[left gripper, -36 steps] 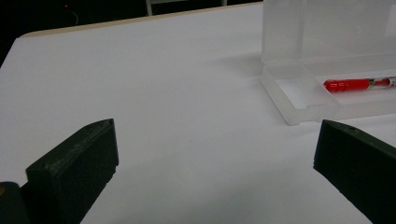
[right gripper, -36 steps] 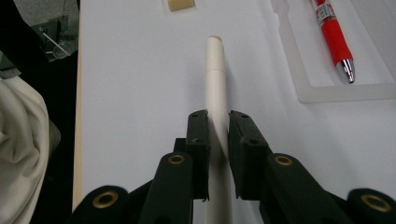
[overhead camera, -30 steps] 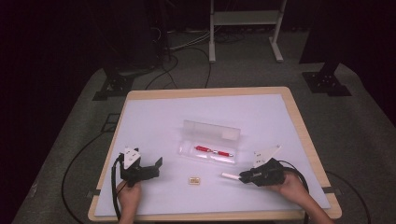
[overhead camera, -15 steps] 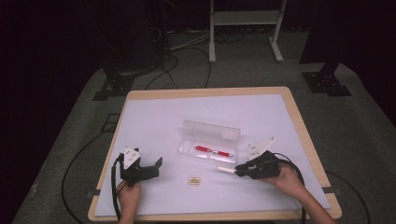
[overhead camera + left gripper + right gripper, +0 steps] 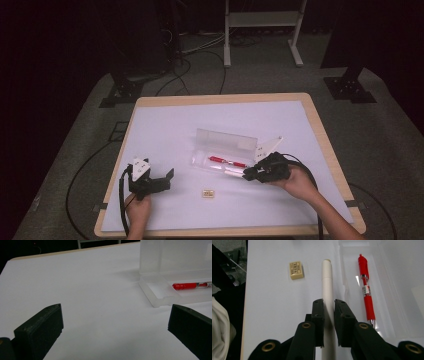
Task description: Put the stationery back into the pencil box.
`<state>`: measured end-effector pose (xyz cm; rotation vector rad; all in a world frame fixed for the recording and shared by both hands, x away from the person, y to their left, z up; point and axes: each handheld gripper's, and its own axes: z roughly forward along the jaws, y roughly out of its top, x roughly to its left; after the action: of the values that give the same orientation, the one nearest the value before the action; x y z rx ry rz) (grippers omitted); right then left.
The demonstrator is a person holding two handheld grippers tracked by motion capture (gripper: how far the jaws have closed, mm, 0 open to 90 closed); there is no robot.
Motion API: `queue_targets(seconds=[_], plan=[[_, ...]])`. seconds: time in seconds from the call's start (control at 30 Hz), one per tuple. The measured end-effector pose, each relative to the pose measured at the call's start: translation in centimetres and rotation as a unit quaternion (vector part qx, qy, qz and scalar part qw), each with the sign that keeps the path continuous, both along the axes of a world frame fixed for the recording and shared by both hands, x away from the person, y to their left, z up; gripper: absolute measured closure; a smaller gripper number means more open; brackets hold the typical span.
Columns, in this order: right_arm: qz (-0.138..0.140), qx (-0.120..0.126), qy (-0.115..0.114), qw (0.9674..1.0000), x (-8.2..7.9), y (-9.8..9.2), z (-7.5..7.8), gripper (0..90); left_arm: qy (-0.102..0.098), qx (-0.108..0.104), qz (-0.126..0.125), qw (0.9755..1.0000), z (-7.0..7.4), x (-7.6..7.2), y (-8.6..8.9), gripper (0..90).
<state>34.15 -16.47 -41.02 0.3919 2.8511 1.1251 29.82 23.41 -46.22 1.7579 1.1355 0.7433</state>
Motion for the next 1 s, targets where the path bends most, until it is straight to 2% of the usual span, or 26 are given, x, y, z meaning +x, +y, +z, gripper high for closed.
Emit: queue_targets(seconds=[0.5, 0.93, 1.0], plan=[[-0.002, -0.009, -0.005, 0.9999, 1.5, 2.2, 1.0, 77.9, -0.001, 0.0, -0.001, 1.0, 0.0, 0.0, 0.0, 0.0], [-0.002, -0.02, -0.004, 0.9998, 2.5, 2.8, 1.8, 77.9, -0.003, -0.004, 0.0, 1.0, -0.1, 0.1, 0.0, 0.0], [-0.005, -0.015, -0.003, 0.9999, 2.6, 2.9, 1.8, 77.9, -0.003, -0.004, 0.001, 1.0, 0.0, 0.0, 0.0, 0.0]])
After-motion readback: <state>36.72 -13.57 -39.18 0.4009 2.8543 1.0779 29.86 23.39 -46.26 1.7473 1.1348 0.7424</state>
